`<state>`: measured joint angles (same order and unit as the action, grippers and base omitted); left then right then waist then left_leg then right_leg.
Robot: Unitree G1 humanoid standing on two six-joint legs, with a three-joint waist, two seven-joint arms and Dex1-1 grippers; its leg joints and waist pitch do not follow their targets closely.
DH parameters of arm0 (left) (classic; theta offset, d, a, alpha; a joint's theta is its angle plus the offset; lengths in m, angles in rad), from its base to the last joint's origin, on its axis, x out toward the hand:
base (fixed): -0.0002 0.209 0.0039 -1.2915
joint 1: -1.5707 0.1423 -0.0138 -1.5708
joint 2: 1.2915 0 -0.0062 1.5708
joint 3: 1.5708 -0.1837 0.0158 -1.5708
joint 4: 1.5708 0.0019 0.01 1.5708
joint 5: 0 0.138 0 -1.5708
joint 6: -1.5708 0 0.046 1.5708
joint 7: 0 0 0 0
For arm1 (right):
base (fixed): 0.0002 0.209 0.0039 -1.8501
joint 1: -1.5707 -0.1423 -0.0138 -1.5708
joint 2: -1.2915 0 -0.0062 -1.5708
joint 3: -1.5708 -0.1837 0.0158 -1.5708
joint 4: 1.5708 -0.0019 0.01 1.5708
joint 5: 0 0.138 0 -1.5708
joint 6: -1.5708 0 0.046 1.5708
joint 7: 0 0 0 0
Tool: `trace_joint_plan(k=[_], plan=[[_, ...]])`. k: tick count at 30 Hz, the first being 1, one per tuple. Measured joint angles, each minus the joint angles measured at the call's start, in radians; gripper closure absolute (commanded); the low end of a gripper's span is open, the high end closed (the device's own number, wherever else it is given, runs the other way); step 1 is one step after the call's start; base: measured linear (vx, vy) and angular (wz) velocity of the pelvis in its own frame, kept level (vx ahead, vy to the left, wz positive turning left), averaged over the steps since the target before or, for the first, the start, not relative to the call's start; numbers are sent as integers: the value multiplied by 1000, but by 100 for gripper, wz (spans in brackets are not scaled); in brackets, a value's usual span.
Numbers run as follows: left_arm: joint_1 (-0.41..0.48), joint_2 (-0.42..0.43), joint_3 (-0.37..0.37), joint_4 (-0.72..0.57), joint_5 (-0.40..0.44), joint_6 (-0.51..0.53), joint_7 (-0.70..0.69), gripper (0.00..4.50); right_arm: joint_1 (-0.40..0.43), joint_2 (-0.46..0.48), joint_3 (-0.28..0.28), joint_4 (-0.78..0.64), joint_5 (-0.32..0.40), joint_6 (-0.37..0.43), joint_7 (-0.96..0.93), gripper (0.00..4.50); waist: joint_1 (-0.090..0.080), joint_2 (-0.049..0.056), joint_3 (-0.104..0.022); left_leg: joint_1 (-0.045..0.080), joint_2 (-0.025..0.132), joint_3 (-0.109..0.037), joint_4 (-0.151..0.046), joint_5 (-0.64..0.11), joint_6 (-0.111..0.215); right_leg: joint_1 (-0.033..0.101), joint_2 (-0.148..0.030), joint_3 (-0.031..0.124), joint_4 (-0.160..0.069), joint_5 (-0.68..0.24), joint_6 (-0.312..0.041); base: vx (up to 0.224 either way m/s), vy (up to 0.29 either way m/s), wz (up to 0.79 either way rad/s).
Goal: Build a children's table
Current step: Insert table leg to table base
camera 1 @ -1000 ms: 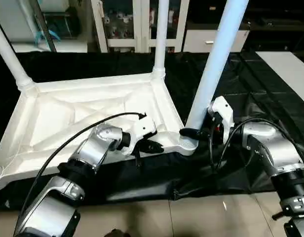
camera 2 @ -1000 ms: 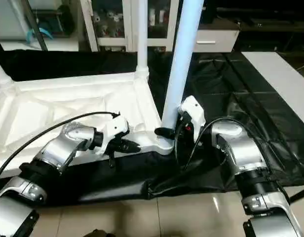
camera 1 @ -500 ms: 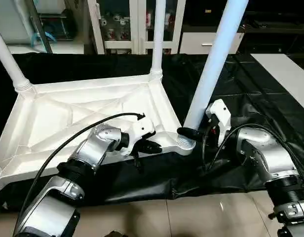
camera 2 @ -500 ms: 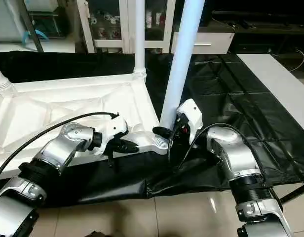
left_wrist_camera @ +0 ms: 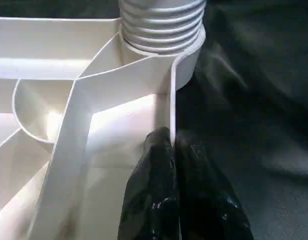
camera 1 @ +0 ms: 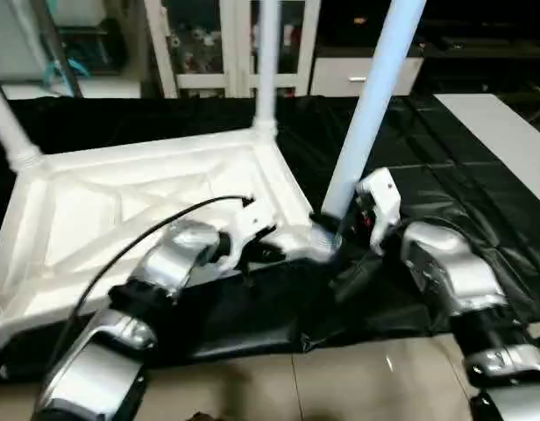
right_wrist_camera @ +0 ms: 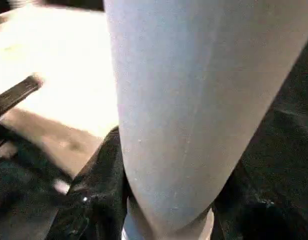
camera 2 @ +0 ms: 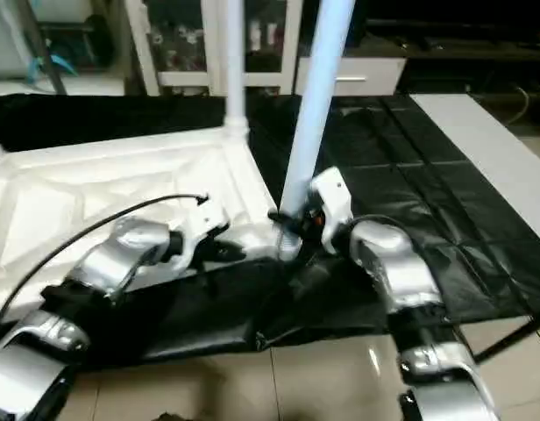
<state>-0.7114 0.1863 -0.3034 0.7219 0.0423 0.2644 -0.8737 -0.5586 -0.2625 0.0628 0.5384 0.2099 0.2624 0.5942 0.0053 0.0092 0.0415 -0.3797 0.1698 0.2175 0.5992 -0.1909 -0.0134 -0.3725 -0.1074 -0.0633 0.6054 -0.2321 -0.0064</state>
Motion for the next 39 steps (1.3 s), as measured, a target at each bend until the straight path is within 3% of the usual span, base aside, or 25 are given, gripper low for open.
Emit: trace_joint_plan(k=[6,10,21,29,30,31,39], plan=[[-105,-231,65,136,10,132,347,450,-124,100,-77,202,-49,-59,-374,265,-8,2,-1,-1,-7,1,-3,0,1,1,-2,5,-13,6,-10,0,0,0],[-116,-294,85,159,-7,145,442,450,-167,126,-99,269,-51,-86,-472,265,-10,0,-3,-1,-9,1,-2,-4,7,6,-2,7,-13,17,-11,15,5,0],[-159,-286,112,216,-5,150,490,450,-259,170,-113,422,-78,-152,-566,265,-20,1,-4,-5,-6,-2,-5,-4,6,-6,-2,2,-17,18,3,0,0,0],[-168,-283,122,232,-8,147,488,450,-276,182,-133,488,-86,-241,-564,265,-24,1,-3,-7,-7,-1,-6,-4,6,-5,-2,2,-27,21,1,0,0,0],[-171,-283,122,237,-8,144,486,450,-276,182,-134,494,-86,-256,-563,209,-24,2,-3,-7,-7,-1,-6,-4,6,-5,-2,2,-27,22,0,0,0,0],[-172,-283,122,238,-8,143,485,450,-276,182,-134,496,-86,-260,-562,195,-24,2,-3,-7,-7,-1,-6,-4,6,-6,-2,2,-27,23,-2,0,0,0],[-183,-270,122,241,-9,124,472,450,-253,185,-134,530,-92,-274,-523,133,-22,6,-1,-15,-6,2,-7,-4,6,-9,-3,2,-27,37,-3,0,0,0]])
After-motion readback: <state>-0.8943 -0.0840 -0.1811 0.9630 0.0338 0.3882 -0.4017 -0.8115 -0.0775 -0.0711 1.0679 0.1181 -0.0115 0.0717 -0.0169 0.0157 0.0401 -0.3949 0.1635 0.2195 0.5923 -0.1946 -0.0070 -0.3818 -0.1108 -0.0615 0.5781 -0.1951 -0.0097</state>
